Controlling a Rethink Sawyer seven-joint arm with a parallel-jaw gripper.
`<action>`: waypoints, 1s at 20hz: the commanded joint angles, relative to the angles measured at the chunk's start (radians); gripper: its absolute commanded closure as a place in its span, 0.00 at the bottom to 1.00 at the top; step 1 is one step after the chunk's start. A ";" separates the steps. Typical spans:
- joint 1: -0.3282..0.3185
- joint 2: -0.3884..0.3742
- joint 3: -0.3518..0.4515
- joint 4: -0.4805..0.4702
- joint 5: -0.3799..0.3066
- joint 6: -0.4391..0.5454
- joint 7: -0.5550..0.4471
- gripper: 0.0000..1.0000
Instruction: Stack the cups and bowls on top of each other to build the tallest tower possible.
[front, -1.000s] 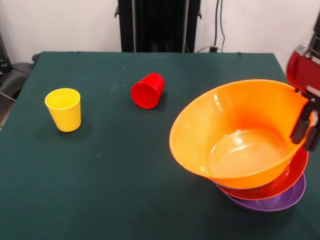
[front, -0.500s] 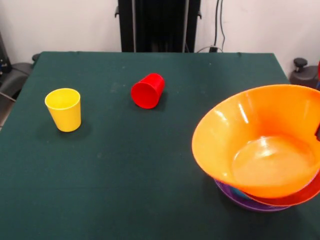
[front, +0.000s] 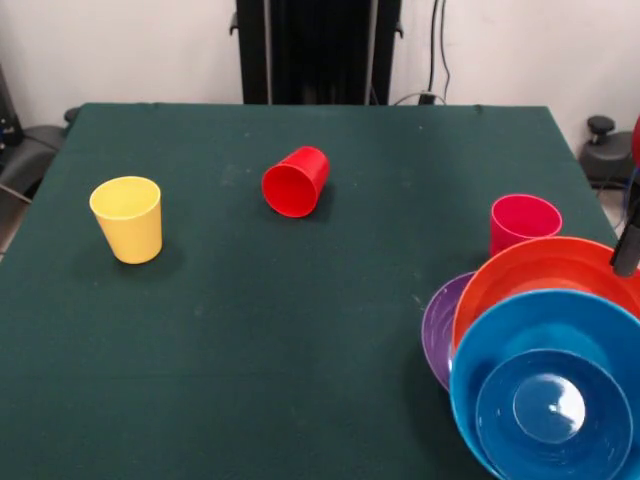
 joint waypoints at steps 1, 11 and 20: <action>-0.011 0.029 0.019 0.020 -0.009 0.059 0.165 0.00; 0.005 0.046 0.004 0.023 0.001 0.029 0.162 0.00; -0.005 -0.034 0.066 0.144 -0.023 0.006 0.041 0.00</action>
